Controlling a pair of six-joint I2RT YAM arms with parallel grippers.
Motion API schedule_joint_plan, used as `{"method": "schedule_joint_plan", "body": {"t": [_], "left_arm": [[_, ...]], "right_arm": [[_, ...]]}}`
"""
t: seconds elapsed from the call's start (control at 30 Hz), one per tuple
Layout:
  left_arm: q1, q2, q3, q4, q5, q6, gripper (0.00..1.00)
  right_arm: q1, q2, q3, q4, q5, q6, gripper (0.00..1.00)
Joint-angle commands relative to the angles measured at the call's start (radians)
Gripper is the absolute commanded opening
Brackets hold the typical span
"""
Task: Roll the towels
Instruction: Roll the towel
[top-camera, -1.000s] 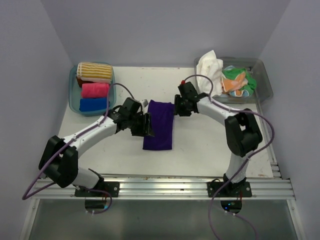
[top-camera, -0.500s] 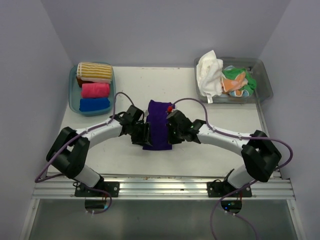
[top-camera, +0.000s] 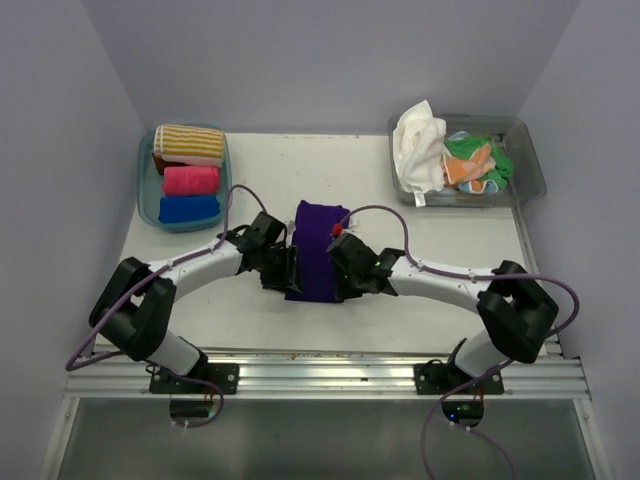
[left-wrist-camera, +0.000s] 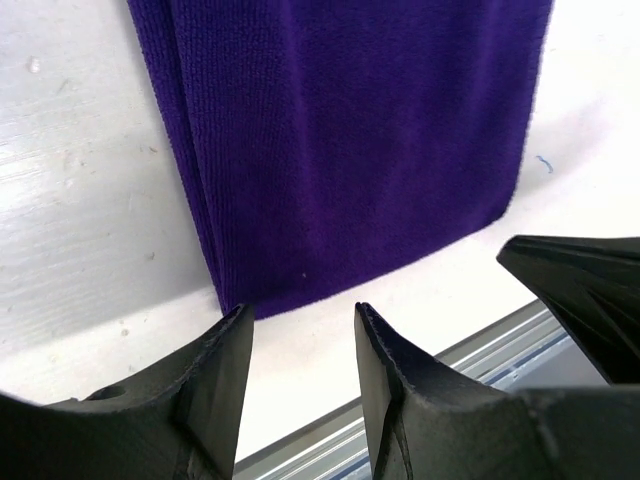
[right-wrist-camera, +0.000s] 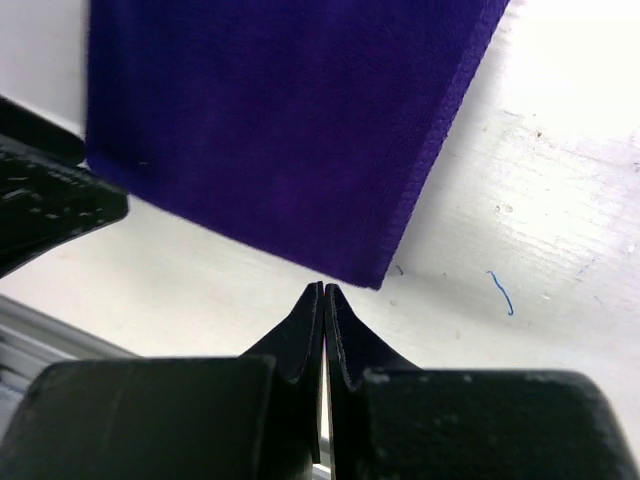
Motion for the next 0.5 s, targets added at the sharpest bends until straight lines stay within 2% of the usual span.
{"method": "schedule_joint_plan", "body": {"t": [0.0, 0.13, 0.37, 0.47], "left_arm": [[0.004, -0.089, 0.019, -0.021, -0.035, 0.013, 0.49], [0.004, -0.131, 0.022, -0.031, -0.038, 0.002, 0.49], [0.004, -0.129, -0.059, -0.027, -0.067, -0.021, 0.49], [0.004, -0.139, -0.085, -0.042, -0.095, -0.028, 0.49]], "right_arm": [[0.007, -0.08, 0.033, -0.019, 0.06, 0.017, 0.0], [0.007, 0.002, 0.064, -0.004, 0.058, 0.017, 0.0], [0.007, 0.173, 0.079, 0.019, 0.041, 0.042, 0.0], [0.008, 0.136, 0.075, 0.015, 0.027, 0.046, 0.0]]}}
